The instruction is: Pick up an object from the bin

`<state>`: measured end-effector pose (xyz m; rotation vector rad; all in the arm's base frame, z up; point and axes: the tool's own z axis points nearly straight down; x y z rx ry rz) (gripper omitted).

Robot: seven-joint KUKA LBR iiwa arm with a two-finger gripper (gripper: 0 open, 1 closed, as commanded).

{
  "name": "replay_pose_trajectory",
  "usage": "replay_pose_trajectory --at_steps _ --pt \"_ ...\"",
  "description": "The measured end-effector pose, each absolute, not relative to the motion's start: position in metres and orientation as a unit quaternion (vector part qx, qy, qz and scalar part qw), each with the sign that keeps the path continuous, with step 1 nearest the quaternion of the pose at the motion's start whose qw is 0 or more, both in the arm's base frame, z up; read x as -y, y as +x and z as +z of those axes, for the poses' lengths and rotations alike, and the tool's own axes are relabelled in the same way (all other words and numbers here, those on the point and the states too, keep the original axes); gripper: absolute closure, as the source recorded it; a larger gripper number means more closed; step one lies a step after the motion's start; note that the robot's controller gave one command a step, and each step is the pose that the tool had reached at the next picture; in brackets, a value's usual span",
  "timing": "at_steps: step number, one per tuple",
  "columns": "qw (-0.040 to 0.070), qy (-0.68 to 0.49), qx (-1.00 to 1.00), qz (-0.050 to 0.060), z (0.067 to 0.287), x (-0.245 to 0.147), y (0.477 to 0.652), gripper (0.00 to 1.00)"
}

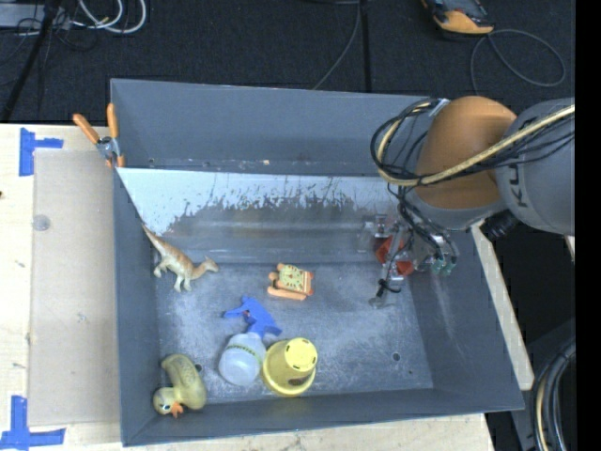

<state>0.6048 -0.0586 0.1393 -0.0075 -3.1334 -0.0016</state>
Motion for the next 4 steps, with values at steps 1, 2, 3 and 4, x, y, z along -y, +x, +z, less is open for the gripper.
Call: replay_pose_trajectory --at_steps 1,2,3,4 --pt "0.001 -0.002 1.0 0.0 0.144 0.059 0.607 0.0" --pt "0.0 0.021 1.0 0.0 0.105 0.022 0.583 0.0" --pt "0.004 0.003 1.0 -0.001 0.075 -0.011 0.587 0.0" --pt "0.0 -0.001 1.0 0.001 0.076 -0.063 0.574 0.0"
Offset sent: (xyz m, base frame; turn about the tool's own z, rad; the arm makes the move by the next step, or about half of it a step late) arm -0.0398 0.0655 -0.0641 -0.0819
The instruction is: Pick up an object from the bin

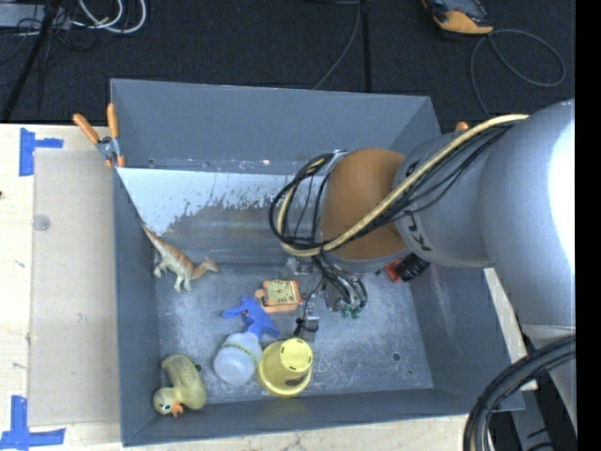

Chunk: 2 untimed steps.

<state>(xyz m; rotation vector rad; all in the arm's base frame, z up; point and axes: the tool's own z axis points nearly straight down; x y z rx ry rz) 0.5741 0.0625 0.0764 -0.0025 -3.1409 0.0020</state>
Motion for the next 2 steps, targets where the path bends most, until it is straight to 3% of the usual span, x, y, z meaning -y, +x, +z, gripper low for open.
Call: replay_pose_trajectory --at_steps 1,2 --pt "0.003 0.034 0.999 -0.001 0.075 -0.0796 0.6127 1.0" --pt "0.003 0.034 0.999 -0.001 0.075 -0.0796 0.6127 1.0"
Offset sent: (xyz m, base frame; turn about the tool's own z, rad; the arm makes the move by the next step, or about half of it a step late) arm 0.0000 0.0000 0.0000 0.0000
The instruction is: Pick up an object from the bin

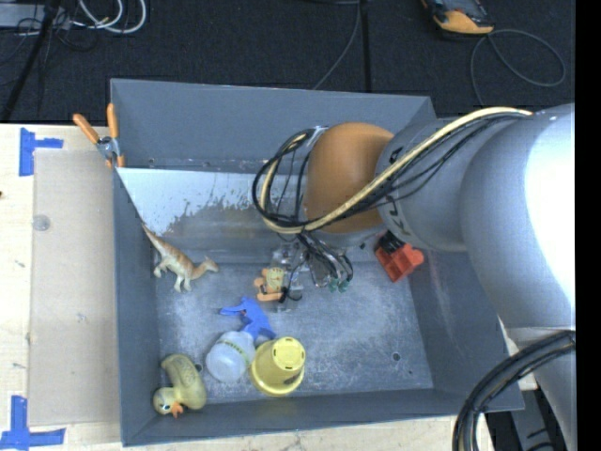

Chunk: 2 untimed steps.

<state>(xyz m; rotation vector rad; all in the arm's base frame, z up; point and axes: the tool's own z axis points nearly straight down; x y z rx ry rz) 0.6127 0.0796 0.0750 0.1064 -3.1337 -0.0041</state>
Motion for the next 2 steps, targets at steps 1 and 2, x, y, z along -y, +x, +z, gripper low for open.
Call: replay_pose_trajectory --at_steps 1,2 --pt "-0.001 0.125 0.992 -0.001 0.0728 -0.0924 0.6004 1.0" --pt "-0.001 0.125 0.992 -0.001 0.0728 -0.0924 0.6004 1.0"
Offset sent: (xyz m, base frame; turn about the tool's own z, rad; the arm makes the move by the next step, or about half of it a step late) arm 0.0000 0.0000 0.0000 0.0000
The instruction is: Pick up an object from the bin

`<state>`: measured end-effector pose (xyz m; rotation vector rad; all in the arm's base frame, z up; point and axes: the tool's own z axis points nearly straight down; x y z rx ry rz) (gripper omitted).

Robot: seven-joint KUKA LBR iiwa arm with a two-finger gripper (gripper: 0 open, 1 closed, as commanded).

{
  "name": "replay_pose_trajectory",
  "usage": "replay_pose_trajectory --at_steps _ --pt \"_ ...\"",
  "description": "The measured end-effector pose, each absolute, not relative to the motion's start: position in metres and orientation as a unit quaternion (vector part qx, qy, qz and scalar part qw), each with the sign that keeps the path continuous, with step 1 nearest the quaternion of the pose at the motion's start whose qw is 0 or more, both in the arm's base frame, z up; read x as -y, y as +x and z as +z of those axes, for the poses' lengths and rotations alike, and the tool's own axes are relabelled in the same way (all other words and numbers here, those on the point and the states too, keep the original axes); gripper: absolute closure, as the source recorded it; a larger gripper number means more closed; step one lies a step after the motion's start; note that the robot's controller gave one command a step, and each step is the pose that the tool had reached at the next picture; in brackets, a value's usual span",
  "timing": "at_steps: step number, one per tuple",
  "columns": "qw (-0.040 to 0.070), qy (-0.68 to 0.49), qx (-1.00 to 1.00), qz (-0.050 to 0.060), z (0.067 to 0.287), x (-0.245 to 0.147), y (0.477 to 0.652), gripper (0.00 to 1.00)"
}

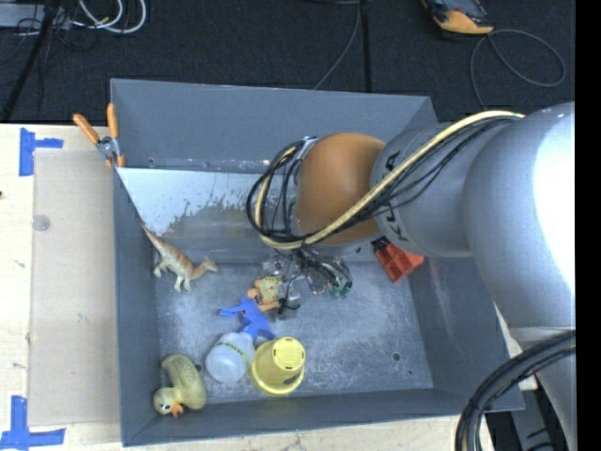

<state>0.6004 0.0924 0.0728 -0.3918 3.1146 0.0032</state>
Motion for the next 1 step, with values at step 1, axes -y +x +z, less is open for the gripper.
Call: replay_pose_trajectory --at_steps 1 --pt "0.005 -0.113 -0.994 0.001 0.2377 -0.0882 0.5947 1.0"
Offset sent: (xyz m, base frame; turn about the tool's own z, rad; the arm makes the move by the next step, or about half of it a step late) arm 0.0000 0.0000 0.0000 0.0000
